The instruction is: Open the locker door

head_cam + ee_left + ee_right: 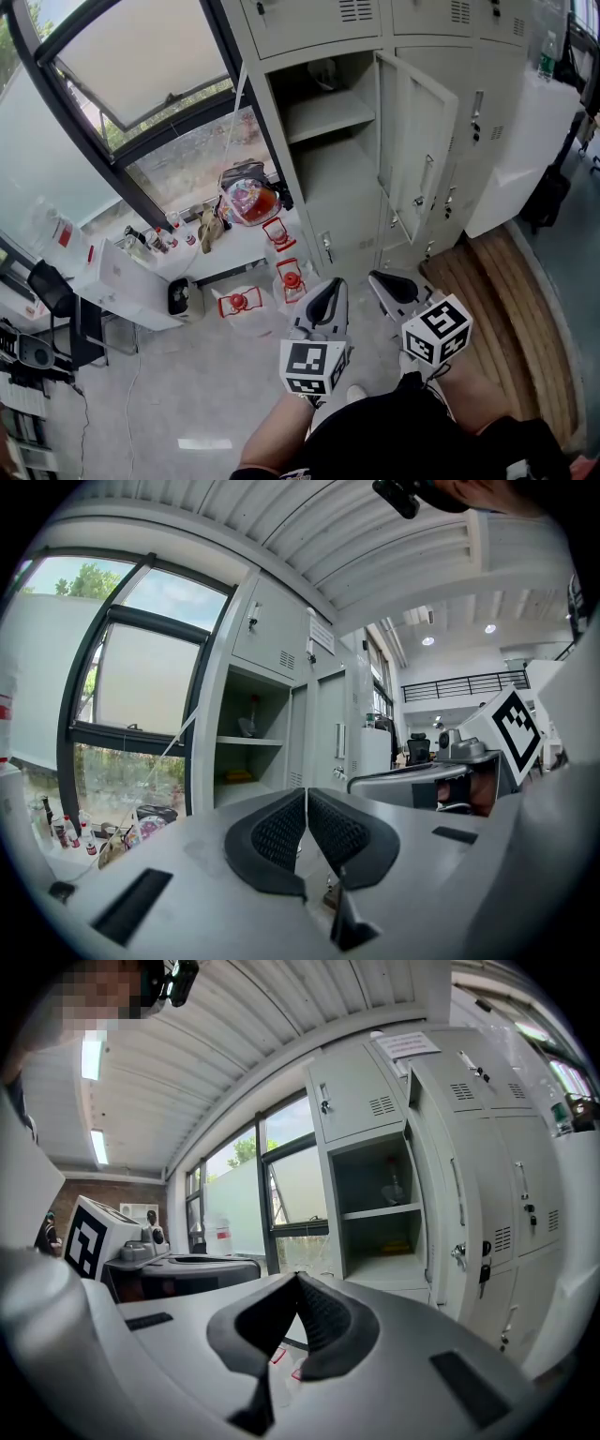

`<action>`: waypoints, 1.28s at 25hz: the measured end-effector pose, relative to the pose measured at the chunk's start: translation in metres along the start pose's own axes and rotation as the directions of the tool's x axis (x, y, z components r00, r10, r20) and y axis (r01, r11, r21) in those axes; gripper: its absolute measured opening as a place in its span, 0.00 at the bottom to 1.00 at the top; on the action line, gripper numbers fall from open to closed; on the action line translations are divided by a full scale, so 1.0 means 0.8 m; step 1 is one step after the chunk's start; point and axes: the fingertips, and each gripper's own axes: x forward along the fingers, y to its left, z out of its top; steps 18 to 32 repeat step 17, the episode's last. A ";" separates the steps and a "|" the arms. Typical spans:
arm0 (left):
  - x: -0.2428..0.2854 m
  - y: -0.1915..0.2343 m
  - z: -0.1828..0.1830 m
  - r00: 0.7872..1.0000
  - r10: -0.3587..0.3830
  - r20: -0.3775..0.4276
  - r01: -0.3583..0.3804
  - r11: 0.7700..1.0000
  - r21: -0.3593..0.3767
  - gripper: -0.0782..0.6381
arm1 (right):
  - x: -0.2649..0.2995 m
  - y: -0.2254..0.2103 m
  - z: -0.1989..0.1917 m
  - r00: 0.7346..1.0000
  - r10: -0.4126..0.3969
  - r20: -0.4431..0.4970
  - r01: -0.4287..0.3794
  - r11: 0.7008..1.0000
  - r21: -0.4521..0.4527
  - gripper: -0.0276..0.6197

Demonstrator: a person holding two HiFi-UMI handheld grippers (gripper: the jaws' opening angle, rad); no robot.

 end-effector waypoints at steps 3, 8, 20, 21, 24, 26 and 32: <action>0.001 0.001 -0.002 1.000 0.003 -0.002 -0.003 1.000 -0.003 0.14 | 0.002 -0.001 -0.001 1.000 0.002 -0.002 -0.002 1.000 0.001 0.13; 0.002 0.002 -0.004 1.000 0.003 -0.004 -0.003 1.000 -0.008 0.14 | 0.003 -0.001 -0.003 1.000 0.002 -0.005 -0.002 1.000 0.001 0.13; 0.004 0.003 -0.003 1.000 -0.002 -0.005 0.002 1.000 -0.015 0.14 | 0.004 -0.003 -0.001 1.000 -0.001 -0.004 0.001 1.000 0.003 0.13; 0.004 0.003 -0.003 1.000 -0.002 -0.005 0.002 1.000 -0.015 0.14 | 0.004 -0.003 -0.001 1.000 -0.001 -0.004 0.001 1.000 0.003 0.13; 0.004 0.003 -0.003 1.000 -0.002 -0.005 0.002 1.000 -0.015 0.14 | 0.004 -0.003 -0.001 1.000 -0.001 -0.004 0.001 1.000 0.003 0.13; 0.004 0.003 -0.003 1.000 -0.002 -0.005 0.002 1.000 -0.015 0.14 | 0.004 -0.003 -0.001 1.000 -0.001 -0.004 0.001 1.000 0.003 0.13; 0.004 0.003 -0.003 1.000 -0.002 -0.005 0.002 1.000 -0.015 0.14 | 0.004 -0.003 -0.001 1.000 -0.001 -0.004 0.001 1.000 0.003 0.13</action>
